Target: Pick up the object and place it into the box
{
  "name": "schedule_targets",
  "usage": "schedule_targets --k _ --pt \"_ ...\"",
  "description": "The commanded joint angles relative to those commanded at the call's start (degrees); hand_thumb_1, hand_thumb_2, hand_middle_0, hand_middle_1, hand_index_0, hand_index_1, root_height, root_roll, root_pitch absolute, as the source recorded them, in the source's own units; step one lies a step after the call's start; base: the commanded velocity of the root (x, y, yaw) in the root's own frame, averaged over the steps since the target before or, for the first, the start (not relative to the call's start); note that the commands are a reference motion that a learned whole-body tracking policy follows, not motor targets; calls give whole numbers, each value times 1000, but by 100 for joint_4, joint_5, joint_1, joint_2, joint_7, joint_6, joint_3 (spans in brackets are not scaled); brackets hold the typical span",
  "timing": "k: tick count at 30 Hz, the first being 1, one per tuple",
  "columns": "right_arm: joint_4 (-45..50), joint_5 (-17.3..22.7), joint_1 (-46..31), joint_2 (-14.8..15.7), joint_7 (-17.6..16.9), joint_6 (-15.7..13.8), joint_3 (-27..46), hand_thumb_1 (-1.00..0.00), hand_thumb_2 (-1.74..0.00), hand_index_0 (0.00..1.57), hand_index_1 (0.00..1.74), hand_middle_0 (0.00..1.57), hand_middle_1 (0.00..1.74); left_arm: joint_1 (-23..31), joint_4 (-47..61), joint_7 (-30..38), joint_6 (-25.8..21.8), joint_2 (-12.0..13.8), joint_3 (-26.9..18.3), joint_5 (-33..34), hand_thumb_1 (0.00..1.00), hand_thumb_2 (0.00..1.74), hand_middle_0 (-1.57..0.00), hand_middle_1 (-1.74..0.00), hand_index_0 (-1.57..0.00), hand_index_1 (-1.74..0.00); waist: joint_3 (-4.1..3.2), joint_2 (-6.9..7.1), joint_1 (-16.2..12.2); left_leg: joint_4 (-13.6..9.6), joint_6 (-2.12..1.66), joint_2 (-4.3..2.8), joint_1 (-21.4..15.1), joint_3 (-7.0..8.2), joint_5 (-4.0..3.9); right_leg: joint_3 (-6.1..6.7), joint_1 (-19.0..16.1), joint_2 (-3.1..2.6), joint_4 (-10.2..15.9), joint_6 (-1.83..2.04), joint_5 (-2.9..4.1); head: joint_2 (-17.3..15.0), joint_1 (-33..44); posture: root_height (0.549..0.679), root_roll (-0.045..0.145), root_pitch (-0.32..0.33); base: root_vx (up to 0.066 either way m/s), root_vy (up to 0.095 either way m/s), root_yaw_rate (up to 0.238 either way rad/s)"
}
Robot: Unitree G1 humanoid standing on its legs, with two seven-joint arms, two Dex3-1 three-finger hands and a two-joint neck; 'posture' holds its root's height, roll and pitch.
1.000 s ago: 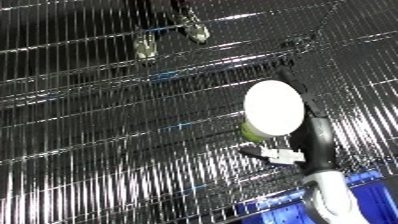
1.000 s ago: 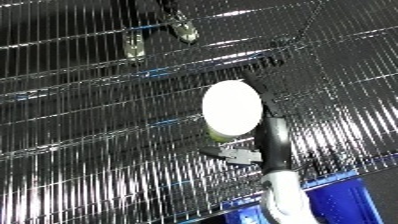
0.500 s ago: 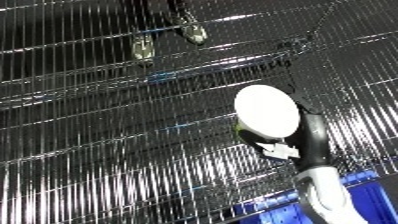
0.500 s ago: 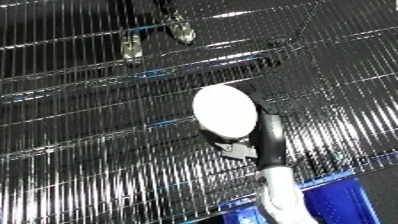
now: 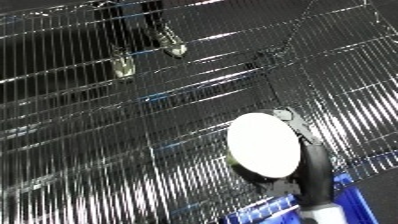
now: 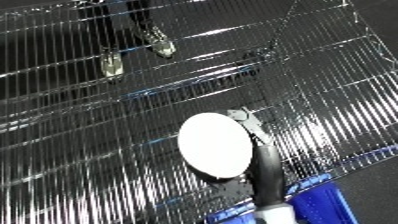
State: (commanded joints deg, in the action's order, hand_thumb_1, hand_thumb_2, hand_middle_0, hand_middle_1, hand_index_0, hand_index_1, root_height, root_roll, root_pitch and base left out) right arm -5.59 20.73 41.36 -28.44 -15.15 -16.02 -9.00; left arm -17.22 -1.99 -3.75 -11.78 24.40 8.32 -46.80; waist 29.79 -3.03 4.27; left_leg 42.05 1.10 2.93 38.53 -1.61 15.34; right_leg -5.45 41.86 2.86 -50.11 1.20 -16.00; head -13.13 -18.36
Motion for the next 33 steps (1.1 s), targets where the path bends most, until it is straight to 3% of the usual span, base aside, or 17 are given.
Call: schedule_targets --k 7,11,17,26,33 --pt "808 -200 -949 249 3 -87 214 -750 -1305 1178 1305 1178 1305 239 11 -16 106 -7 -179 48 1000 1740 -1570 -1740 -1570 -1740 0 132 -284 -290 -32 -99 -606 55 -3 155 -564 -53 434 37 113 -455 81 633 42 151 -4 -3 -193" --pt "1015 -151 -1368 233 -24 -200 393 -750 -1305 1178 1305 1178 1305 338 12 -45 158 19 -263 41 1000 1740 -1570 -1740 -1570 -1740 0 181 -416 -481 -51 -145 -961 127 -7 216 -923 -66 733 69 182 -703 -88 640 45 124 14 5 -184" --pt "1218 -102 -2036 216 -281 -386 773 -750 -1305 1178 1305 1178 1305 557 74 -185 289 59 -464 17 1000 1740 -1570 -1740 -1570 -1740 -5 200 -590 -593 -55 -193 -1358 255 68 296 -1340 -62 1005 94 216 -1010 -559 648 49 91 18 10 -163" --pt "1116 262 -2942 212 -470 -502 1245 -750 -1305 1178 1305 1178 1305 839 112 -206 314 12 -559 -46 1000 1740 -1570 -1740 -1570 -1740 -100 89 -957 -696 -55 -220 -1712 507 174 493 -1588 -26 1189 83 206 -1451 -1358 652 64 70 15 63 -191" --pt "663 627 -3438 95 -365 -805 1513 -750 -1305 1178 1305 1178 1305 972 78 -197 156 -153 -431 -134 1000 1740 -1570 -1740 -1570 -1740 -100 -112 -1260 -860 -80 -218 -2011 711 187 683 -1711 2 1382 76 215 -1524 -1987 655 82 61 10 102 -162"
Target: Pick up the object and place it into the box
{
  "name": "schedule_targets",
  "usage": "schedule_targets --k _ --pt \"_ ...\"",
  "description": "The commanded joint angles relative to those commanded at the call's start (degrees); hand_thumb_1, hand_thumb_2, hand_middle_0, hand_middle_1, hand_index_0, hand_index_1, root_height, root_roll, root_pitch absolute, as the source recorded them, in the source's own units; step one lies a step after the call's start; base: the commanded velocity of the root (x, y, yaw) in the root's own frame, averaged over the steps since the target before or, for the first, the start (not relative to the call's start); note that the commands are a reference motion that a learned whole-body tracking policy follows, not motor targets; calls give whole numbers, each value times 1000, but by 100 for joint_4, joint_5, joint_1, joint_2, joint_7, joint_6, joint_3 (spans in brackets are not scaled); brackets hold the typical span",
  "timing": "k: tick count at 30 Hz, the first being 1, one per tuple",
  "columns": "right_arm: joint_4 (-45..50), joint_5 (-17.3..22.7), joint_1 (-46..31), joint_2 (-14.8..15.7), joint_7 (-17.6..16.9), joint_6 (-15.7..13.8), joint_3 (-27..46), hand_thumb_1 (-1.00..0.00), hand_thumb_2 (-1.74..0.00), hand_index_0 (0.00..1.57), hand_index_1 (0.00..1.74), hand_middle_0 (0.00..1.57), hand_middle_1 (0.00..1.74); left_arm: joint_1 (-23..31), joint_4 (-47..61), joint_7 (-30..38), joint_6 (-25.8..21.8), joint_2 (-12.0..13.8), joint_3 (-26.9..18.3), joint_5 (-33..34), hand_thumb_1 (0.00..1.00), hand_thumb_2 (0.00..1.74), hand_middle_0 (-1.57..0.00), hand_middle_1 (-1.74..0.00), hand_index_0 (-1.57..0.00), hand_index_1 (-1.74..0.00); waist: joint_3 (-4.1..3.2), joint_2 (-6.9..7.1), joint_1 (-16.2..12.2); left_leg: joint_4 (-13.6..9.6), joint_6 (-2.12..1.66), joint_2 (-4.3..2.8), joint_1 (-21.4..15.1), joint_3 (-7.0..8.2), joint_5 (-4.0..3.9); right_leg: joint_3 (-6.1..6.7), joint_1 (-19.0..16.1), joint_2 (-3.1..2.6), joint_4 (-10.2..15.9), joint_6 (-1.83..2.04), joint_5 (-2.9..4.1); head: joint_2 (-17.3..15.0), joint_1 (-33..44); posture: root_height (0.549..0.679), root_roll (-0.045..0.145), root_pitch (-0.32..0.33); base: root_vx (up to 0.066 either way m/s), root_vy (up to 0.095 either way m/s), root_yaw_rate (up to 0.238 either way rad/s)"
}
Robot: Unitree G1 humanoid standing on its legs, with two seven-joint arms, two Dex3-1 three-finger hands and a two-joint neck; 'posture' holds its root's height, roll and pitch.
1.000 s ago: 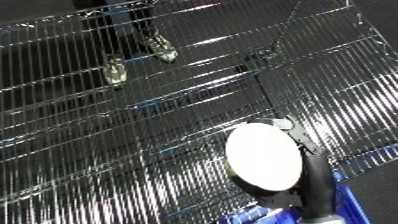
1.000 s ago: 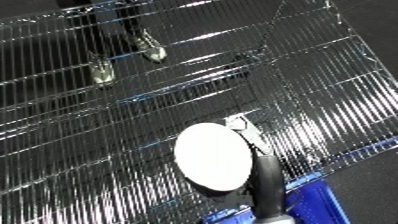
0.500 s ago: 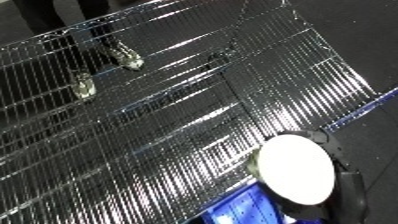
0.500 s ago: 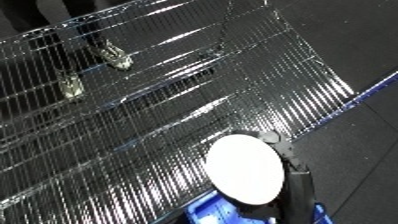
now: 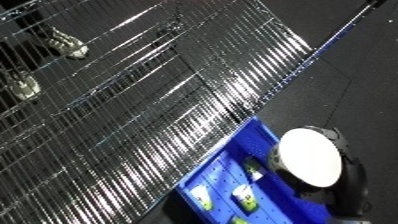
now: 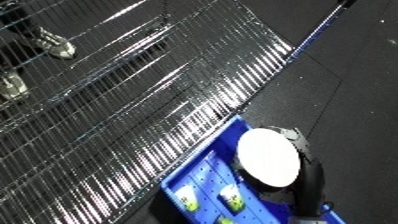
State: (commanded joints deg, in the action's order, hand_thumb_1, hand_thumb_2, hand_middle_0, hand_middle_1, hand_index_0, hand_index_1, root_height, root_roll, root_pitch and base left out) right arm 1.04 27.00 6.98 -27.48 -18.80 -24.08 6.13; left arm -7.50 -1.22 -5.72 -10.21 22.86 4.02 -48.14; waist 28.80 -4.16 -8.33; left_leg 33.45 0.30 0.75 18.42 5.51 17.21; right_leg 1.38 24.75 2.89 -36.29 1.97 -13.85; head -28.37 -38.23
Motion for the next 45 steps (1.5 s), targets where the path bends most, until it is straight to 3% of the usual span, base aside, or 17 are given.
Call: schedule_targets --k 2,8,17,25,33,39,45 --pt "-221 170 -13 -39 12 -93 25 -750 -1305 1178 1305 1178 1305 -42 -68 -2 -40 -33 64 -28 1000 1740 -1570 -1740 -1570 -1740 3 -47 -54 -28 -11 9 -50 30 -9 32 -21 2 44 -1 6 -31 -217 656 86 58 -2 70 -110" --pt "-807 461 9 -223 36 -212 132 -450 -783 706 783 706 783 -134 -162 53 -71 -101 191 -104 1000 1740 -1570 -1740 -1570 -1740 13 -189 -153 -47 -36 65 -135 43 -55 109 -66 -5 53 -31 -24 -93 -576 656 94 51 8 56 -55" --pt "-1095 398 -6 -314 -44 -300 213 0 0 0 0 0 0 -153 -225 53 -93 -153 271 -123 1000 1740 -1570 -1740 -1570 -1740 11 -318 -198 -106 -38 144 -217 25 -67 186 -75 -4 59 -42 -28 -62 -773 656 101 49 0 23 21" --pt "-1022 374 -30 -308 7 -259 209 0 0 0 0 0 0 -174 -250 94 -97 -196 275 -123 1000 1740 -1570 -1740 -1570 -1740 -9 -344 -213 -155 -43 165 -231 9 -111 209 -61 -21 66 -44 -28 -95 -726 656 103 51 3 7 10" --pt "-898 246 -52 -276 84 -206 205 0 0 0 0 0 0 -176 -270 108 -123 -227 260 -177 1000 1740 -1570 -1740 -1570 -1740 19 -312 -193 -149 -64 148 -191 -21 -210 173 -39 -43 40 -68 -31 -167 -460 656 103 51 1 3 15" --pt "-426 -56 -15 -210 226 -98 57 0 0 0 0 0 0 -133 -169 192 -133 -238 285 -181 1000 1740 -1570 -1740 -1570 -1740 43 -211 -99 -133 -67 126 -135 -77 -246 118 -49 -51 47 -82 -28 -124 159 655 100 48 7 -16 63" --pt "155 -252 204 -128 490 218 -225 0 0 0 0 0 0 -138 -115 295 -81 -201 267 -142 1000 1740 -1570 -1740 -1570 -1740 21 -49 92 -151 -66 110 -75 -199 -287 9 -82 -56 13 -103 -54 -185 757 655 93 46 10 -47 133"
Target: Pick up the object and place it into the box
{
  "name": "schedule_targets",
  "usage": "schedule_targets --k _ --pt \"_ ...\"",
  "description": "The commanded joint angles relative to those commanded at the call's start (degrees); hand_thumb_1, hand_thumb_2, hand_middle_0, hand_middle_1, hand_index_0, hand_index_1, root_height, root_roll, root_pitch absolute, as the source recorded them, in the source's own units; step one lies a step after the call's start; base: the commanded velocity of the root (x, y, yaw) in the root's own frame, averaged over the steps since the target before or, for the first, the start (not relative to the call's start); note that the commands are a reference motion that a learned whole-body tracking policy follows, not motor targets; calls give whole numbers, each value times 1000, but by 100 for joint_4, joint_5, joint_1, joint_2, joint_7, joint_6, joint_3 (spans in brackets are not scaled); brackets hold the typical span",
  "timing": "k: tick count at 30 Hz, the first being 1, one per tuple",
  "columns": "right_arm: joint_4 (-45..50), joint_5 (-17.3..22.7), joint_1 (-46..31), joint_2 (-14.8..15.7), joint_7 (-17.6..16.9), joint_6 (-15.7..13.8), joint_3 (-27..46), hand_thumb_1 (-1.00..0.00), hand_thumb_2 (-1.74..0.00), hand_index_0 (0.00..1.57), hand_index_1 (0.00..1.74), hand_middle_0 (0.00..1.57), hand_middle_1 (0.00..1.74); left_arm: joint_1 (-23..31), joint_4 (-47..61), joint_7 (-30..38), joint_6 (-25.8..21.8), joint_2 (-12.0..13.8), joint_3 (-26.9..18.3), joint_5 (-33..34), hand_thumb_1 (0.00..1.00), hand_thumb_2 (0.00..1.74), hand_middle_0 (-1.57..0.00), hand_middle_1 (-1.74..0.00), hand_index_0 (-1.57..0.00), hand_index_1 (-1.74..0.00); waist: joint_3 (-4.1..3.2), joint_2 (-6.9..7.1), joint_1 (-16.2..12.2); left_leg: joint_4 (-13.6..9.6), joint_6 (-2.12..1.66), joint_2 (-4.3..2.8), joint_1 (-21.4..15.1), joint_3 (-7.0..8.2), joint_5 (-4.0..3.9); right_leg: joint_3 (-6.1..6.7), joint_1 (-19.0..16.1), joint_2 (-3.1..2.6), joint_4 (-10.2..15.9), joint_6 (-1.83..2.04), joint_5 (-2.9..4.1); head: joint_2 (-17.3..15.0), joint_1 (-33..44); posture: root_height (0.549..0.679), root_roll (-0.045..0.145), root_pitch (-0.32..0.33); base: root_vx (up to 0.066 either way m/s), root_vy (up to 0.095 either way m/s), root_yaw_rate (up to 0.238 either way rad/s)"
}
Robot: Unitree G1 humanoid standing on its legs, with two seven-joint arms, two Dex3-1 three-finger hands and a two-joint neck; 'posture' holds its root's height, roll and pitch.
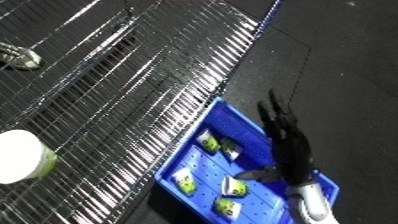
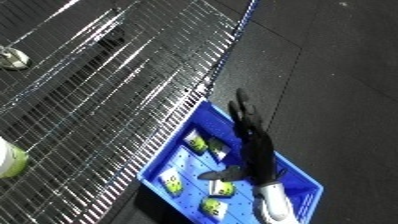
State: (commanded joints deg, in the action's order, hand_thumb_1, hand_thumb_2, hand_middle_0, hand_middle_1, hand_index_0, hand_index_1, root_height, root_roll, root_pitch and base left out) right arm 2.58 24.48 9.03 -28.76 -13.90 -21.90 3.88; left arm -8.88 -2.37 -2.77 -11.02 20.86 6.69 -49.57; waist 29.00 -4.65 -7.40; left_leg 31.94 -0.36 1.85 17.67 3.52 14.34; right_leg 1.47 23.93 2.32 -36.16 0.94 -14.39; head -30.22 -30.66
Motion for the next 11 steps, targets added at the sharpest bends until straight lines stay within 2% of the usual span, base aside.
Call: schedule_targets --k 5,11 --pt "289 -73 311 66 208 345 -288 0 0 0 0 0 0 -37 -40 -18 100 56 -68 59 1000 1740 -1570 -1740 -1570 -1740 -34 156 238 14 -6 2 69 -153 -53 -134 -61 12 -43 -8 -14 -38 596 654 84 40 28 -81 164" --pt "418 -113 743 163 497 686 -679 0 0 0 0 0 0 -145 -160 -32 178 139 -117 123 1000 1740 -1570 -1740 -1570 -1740 -52 332 544 37 7 -7 189 -346 -102 -316 -98 29 -81 9 0 -52 1271 654 72 39 24 -85 148"
